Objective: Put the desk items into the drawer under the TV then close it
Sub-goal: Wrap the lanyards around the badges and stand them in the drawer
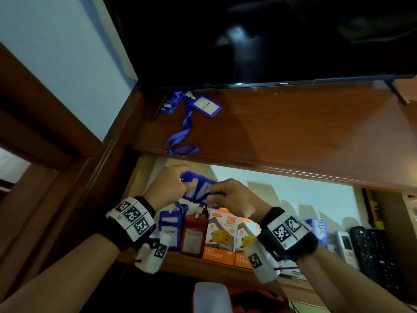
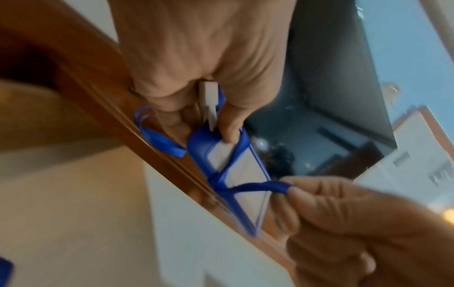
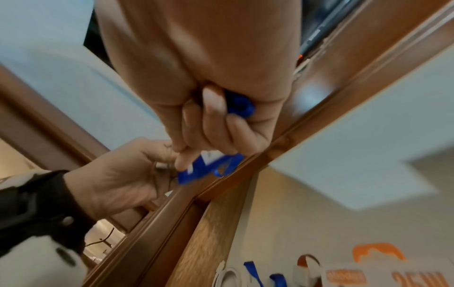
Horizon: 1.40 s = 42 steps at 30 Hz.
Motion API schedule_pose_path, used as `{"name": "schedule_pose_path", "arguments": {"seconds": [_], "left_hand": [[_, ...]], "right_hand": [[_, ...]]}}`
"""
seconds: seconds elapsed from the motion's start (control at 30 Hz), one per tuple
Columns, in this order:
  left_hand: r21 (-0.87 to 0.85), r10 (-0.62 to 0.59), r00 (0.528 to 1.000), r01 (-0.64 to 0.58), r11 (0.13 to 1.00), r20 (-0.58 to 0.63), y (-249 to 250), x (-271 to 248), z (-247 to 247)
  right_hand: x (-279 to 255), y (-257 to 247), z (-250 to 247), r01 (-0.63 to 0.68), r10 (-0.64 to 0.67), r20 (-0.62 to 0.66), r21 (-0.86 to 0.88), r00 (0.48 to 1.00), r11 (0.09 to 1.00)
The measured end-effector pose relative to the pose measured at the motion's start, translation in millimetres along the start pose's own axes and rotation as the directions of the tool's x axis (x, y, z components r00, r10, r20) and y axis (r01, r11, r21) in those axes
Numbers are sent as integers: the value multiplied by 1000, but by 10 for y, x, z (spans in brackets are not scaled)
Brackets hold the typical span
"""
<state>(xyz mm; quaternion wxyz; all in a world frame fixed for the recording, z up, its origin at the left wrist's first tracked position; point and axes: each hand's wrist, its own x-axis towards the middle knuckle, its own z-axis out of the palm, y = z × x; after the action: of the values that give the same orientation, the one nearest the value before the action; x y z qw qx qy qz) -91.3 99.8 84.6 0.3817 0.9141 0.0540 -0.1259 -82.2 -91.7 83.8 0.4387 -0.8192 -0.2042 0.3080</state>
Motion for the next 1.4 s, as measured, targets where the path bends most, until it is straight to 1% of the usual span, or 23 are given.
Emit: {"name": "schedule_pose_path", "arguments": {"seconds": [0.03,0.1,0.17,0.2,0.27,0.33,0.4,0.5,0.57,0.67,0.7,0.77,0.8,0.83,0.9,1.0,1.03,1.13,1.2,1.27,1.3,1.37,1.4], "left_hand": [[39,26,995,-30,999,97,-14,-31,-23],[59,29,959,-47,997,282,-50,-78,-65],[23,29,924,-41,999,381,-70,-114,-128],[-57,50,918,-30,998,394,-85,-127,-157],[-273,111,924,-7,962,366,-108,-143,-196],[-462,141,956,-7,887,256,-119,-159,-180],[-594,103,980,17,804,168,-91,-179,-102],[-739,32,988,91,668,151,-12,-200,26],[-795,-10,987,136,591,162,11,-190,84],[-828,-50,984,171,535,171,-4,-166,137],[-840,-66,982,186,509,178,-7,-160,152],[-873,-101,978,207,441,180,-15,-152,184],[-887,-128,976,212,411,174,-19,-153,192],[-894,-154,974,216,393,168,-24,-152,197],[-897,-173,971,221,382,165,-45,-149,205],[-878,-166,970,232,419,177,-70,-139,190],[-869,-173,969,236,435,177,-83,-131,177],[-823,-221,960,265,502,175,-184,-85,114],[-723,-244,953,296,624,180,-312,-35,81],[-444,-249,952,304,843,179,-465,36,95],[-256,-252,950,293,921,182,-526,71,121],[55,-260,942,255,966,213,-611,149,217],[138,-257,934,228,964,250,-630,189,274]], "right_hand": [[39,-22,-22,19,-19,3,-32,1000,999],[113,-56,-66,50,-50,6,-55,999,997],[157,-80,-106,50,-50,13,-17,999,999],[166,-78,-112,33,-34,18,48,999,998],[173,-73,-87,3,-8,17,273,1000,962],[188,-57,-29,10,6,-36,438,999,899],[191,-59,29,22,26,-83,524,996,852],[158,-78,79,7,77,-105,638,992,770],[128,-17,85,-36,144,-121,628,982,778],[89,58,133,-98,176,-53,659,983,746],[85,85,152,-100,174,-30,720,984,687],[103,112,178,-132,224,21,859,974,495],[107,118,188,-151,243,44,885,969,440],[114,130,198,-174,250,70,890,966,421],[111,136,195,-208,263,91,862,961,463],[120,181,211,-277,312,154,873,938,402],[146,199,209,-298,309,178,865,934,404],[276,317,153,-344,351,175,787,920,512],[383,366,47,-333,416,72,728,906,599],[494,372,-121,-278,429,-66,672,901,687],[552,339,-211,-247,422,-125,650,898,719],[710,261,-389,-204,406,-231,591,884,780],[804,217,-470,-186,392,-277,556,877,810]]}}
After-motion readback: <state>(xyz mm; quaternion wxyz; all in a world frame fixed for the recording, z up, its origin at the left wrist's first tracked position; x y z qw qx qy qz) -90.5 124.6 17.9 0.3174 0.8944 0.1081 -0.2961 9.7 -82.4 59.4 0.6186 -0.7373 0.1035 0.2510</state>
